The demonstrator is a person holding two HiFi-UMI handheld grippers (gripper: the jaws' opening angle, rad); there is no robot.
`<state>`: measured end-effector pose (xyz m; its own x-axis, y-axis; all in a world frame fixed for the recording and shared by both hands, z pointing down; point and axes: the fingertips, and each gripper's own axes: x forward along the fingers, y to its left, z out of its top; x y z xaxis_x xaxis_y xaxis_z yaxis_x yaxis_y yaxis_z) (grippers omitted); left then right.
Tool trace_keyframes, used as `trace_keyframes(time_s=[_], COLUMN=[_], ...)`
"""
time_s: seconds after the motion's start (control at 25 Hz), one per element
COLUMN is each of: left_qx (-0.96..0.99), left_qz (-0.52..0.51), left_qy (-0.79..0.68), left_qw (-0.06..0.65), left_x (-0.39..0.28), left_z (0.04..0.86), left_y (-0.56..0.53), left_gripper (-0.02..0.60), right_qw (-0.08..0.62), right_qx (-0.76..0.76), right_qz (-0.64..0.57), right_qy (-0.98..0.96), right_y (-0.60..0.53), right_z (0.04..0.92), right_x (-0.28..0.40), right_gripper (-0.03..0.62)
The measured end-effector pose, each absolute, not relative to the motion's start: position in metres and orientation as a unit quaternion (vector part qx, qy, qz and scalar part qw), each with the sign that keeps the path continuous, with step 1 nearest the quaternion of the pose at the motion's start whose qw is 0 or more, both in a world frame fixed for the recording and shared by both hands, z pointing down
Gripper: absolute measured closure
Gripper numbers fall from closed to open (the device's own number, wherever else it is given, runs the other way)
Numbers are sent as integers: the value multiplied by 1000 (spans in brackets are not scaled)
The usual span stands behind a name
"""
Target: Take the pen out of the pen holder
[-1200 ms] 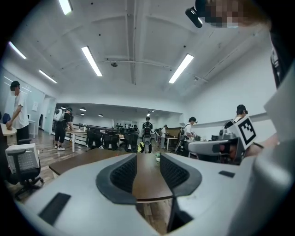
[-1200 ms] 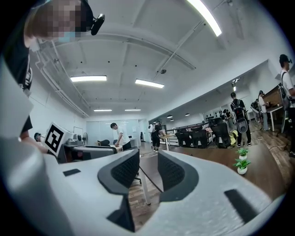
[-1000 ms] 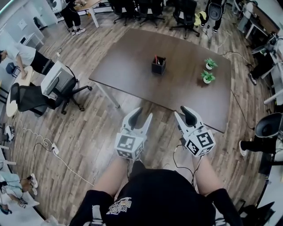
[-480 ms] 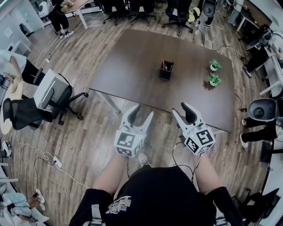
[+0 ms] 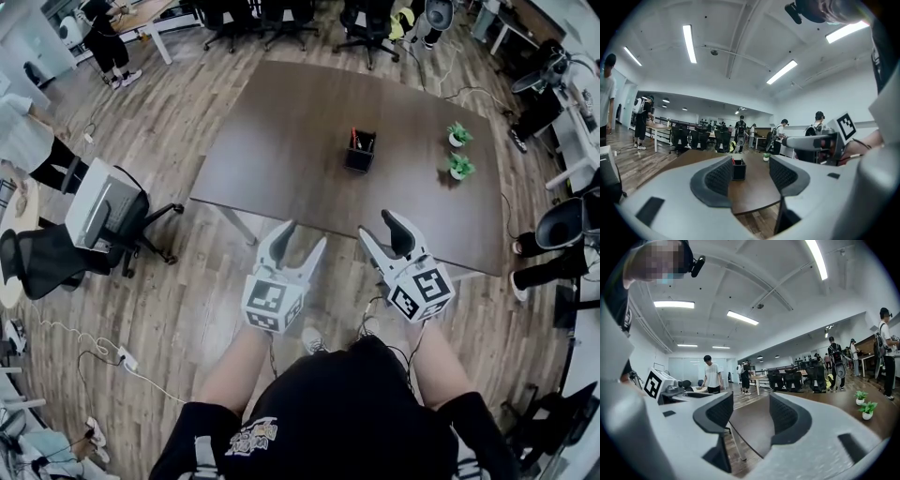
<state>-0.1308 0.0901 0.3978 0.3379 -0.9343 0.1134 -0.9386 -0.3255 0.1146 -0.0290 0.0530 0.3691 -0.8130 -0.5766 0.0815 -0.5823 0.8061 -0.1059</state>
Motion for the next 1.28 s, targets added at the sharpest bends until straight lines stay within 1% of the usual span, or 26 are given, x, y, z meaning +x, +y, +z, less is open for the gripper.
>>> trace_keyframes(time_s=[0.24, 0.64, 1.28], left_qx=[814, 806, 777], left_qz=[12, 25, 42], left_qy=[-575, -585, -623], left_qw=[83, 88, 83], left_x=[-140, -131, -91], left_z=[402, 409, 417], left_y=[75, 16, -110], left_gripper=[356, 357, 357], right_qw=[25, 14, 4], right_qx=[302, 290, 256], right_qz=[65, 76, 96], right_qy=[-951, -954, -962], right_y=[37, -27, -150], right_z=[372, 377, 391], right_x=[-40, -31, 23], right_gripper=[341, 338, 338])
